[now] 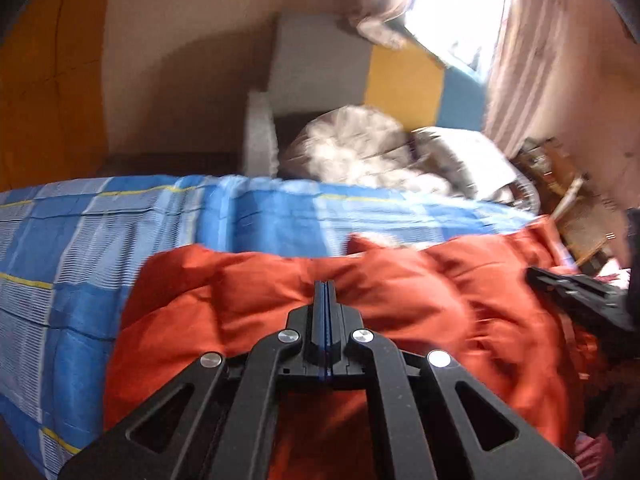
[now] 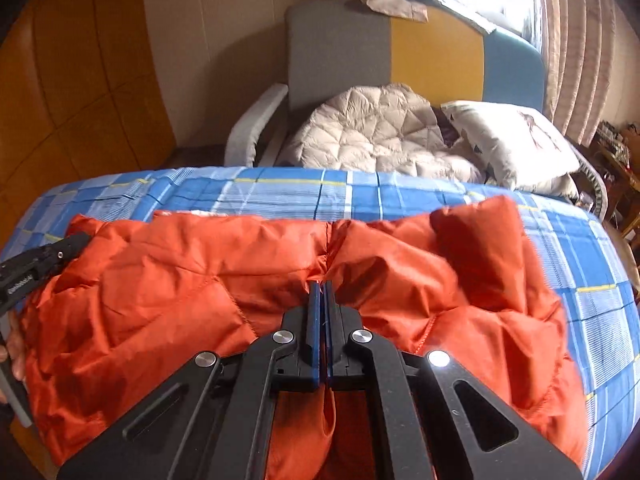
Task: Fold large clothes
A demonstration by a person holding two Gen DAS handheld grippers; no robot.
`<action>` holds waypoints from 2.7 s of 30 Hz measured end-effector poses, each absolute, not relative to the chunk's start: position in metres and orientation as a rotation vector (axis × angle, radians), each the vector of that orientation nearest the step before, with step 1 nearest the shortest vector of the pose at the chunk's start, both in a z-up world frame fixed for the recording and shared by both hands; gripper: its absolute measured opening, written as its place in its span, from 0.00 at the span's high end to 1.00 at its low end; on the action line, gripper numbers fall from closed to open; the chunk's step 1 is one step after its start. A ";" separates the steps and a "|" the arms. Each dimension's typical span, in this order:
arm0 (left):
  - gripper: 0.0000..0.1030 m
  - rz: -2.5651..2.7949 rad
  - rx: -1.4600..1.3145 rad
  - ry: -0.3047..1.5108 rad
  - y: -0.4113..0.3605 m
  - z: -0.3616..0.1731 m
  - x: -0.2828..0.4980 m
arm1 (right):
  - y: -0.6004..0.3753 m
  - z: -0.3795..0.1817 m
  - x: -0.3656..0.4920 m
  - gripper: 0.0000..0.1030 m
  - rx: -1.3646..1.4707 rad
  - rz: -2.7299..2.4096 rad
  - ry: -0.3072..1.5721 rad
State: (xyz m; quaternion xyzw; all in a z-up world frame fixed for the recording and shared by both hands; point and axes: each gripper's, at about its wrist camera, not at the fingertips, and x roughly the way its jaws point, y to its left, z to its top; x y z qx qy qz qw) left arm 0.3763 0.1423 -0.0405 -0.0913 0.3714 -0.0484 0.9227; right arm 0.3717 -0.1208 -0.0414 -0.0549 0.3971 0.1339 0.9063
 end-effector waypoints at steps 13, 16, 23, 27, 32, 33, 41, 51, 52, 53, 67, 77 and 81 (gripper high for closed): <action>1.00 -0.061 -0.249 0.865 0.165 -0.097 0.416 | -0.122 -0.094 0.401 1.00 -0.035 0.257 0.898; 1.00 -0.048 -0.270 0.870 0.168 -0.103 0.419 | -0.122 -0.105 0.404 1.00 -0.025 0.257 0.903; 0.99 0.001 -0.226 0.890 0.163 -0.098 0.415 | -0.116 -0.099 0.406 1.00 -0.084 0.243 0.949; 0.70 0.001 -0.295 0.833 0.168 -0.077 0.394 | -0.123 -0.074 0.398 1.00 -0.121 0.273 0.941; 0.67 -0.021 -0.322 0.738 0.150 -0.043 0.363 | -0.157 -0.034 0.391 1.00 -0.110 0.257 0.837; 0.65 -0.038 -0.332 0.729 0.146 -0.040 0.359 | -0.164 -0.031 0.392 1.00 -0.112 0.237 0.825; 0.61 -0.085 -0.272 0.765 0.087 -0.049 0.355 | -0.212 -0.057 0.406 1.00 -0.047 0.148 0.890; 0.60 -0.086 -0.245 0.815 0.085 -0.079 0.371 | -0.222 -0.106 0.420 1.00 0.011 0.144 0.970; 0.60 -0.090 -0.256 0.814 0.086 -0.081 0.372 | -0.221 -0.110 0.420 1.00 0.006 0.143 0.964; 0.60 -0.094 -0.267 0.813 0.087 -0.083 0.374 | -0.219 -0.111 0.421 1.00 0.001 0.141 0.963; 0.53 -0.060 -0.253 0.791 0.091 -0.068 0.350 | -0.213 -0.094 0.414 0.89 -0.032 0.084 0.965; 0.50 0.004 -0.211 0.729 0.113 -0.047 0.305 | -0.175 -0.043 0.366 0.28 0.025 0.191 0.829; 0.49 0.031 -0.216 0.721 0.125 -0.046 0.289 | -0.136 -0.032 0.339 0.28 0.022 0.292 0.800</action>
